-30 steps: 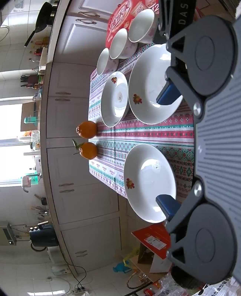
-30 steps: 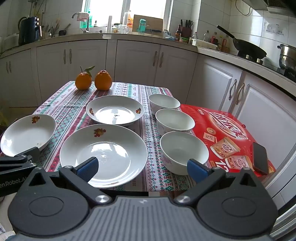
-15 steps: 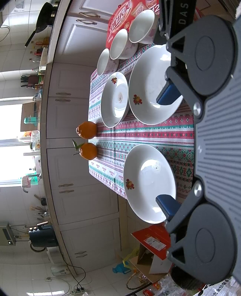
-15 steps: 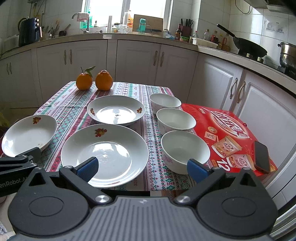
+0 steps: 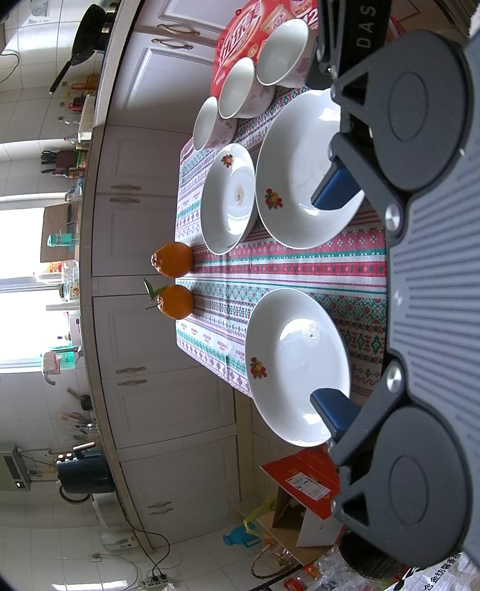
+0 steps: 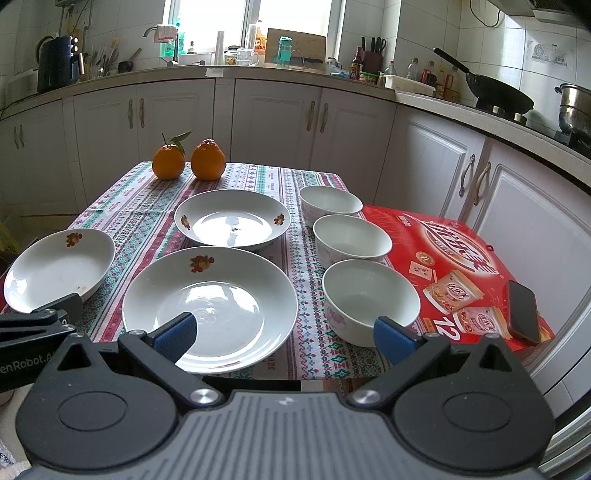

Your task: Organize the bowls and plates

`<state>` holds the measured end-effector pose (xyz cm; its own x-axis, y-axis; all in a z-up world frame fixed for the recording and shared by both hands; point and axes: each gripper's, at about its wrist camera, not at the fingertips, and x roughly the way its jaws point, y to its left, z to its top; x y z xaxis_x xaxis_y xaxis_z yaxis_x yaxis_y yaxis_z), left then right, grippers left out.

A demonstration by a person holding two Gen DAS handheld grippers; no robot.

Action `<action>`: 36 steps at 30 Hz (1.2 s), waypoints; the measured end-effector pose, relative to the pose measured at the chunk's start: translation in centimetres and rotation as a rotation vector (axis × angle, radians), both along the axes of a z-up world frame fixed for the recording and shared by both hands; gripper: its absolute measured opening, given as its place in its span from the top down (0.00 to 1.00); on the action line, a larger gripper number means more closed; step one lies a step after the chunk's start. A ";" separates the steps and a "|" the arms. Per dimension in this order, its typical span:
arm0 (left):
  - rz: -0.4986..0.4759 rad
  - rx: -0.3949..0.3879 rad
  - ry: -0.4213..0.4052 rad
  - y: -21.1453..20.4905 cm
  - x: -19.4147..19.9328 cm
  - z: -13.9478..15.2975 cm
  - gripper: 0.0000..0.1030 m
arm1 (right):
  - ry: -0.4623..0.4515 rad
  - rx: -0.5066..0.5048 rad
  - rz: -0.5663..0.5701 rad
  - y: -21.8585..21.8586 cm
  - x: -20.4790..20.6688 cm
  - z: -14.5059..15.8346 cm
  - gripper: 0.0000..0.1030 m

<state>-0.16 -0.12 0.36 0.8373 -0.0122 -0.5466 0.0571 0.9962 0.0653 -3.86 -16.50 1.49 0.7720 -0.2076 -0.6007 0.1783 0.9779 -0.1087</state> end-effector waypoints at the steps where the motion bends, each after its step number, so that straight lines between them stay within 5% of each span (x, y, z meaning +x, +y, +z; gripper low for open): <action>1: 0.000 0.000 0.000 0.0 0.0 0.0 0.01 | 0.000 0.001 0.000 0.0 0.0 0.0 0.00; 36: -0.001 -0.002 0.003 0.0 0.1 0.0 0.01 | 0.000 0.001 0.002 0.2 0.0 0.1 0.00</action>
<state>-0.11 -0.15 0.31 0.8354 -0.0141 -0.5494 0.0585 0.9963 0.0633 -3.82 -16.32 1.60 0.7722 -0.2058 -0.6012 0.1766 0.9783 -0.1081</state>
